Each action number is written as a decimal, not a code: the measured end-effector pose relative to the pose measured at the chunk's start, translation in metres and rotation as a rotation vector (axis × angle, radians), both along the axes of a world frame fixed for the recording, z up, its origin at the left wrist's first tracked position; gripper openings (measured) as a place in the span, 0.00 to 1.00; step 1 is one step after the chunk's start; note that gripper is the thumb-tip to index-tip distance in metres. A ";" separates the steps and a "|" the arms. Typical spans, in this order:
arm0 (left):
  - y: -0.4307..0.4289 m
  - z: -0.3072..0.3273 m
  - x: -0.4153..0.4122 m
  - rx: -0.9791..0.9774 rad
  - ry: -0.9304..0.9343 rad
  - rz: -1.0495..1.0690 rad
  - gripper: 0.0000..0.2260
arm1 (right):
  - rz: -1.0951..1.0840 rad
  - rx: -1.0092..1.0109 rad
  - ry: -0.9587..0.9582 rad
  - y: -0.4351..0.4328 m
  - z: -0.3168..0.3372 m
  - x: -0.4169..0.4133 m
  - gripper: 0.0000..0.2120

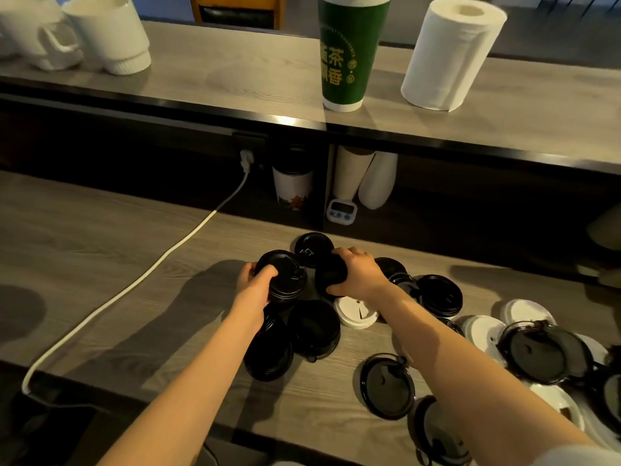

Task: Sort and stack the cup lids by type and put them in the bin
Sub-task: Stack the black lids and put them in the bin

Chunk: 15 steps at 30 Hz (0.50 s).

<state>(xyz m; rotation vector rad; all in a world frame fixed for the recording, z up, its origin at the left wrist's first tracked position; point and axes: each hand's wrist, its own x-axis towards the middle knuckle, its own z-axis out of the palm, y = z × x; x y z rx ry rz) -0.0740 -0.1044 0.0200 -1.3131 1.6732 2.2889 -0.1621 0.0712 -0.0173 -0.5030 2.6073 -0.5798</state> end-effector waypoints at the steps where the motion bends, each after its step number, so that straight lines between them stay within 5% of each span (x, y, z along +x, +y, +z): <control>1: 0.000 0.000 -0.002 -0.005 -0.006 -0.007 0.11 | -0.018 -0.032 0.005 0.002 0.002 0.000 0.41; 9: 0.010 0.000 -0.005 0.111 -0.006 -0.014 0.21 | -0.222 -0.531 -0.021 0.018 0.039 0.020 0.35; 15: 0.035 0.007 0.003 0.319 0.060 -0.063 0.13 | -0.126 -0.617 0.001 0.009 0.048 0.050 0.36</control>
